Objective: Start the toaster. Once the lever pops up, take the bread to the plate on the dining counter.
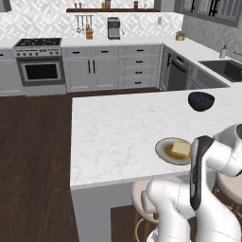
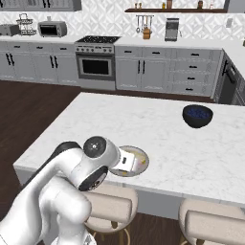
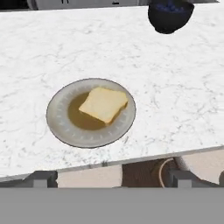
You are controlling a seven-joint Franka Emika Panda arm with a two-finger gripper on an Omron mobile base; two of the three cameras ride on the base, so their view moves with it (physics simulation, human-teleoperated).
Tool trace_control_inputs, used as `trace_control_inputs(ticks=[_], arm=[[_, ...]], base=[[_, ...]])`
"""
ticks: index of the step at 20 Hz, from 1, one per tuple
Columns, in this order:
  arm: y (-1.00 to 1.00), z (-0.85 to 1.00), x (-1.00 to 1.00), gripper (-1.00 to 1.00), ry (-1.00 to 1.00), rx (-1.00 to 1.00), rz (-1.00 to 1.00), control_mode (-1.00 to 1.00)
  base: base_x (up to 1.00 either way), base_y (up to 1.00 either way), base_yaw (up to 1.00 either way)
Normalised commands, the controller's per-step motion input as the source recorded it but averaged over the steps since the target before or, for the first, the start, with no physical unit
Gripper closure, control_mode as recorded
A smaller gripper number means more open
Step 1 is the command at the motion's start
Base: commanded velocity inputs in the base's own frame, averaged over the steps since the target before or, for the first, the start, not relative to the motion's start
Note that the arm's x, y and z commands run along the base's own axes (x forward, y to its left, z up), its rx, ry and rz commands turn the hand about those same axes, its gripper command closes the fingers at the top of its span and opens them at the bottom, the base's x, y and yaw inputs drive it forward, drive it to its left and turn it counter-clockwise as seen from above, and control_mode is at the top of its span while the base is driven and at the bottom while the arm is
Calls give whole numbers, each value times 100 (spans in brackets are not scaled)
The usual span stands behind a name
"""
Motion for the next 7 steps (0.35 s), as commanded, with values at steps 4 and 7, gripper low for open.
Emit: trace_control_inputs(ticks=[4, 7], arm=[[99, -5, -91, -100, -9, -4, -27, -100], [100, 0, -58, -100, -2, -4, -12, -100]], base=[[0, 0, 0], [0, 0, 0]])
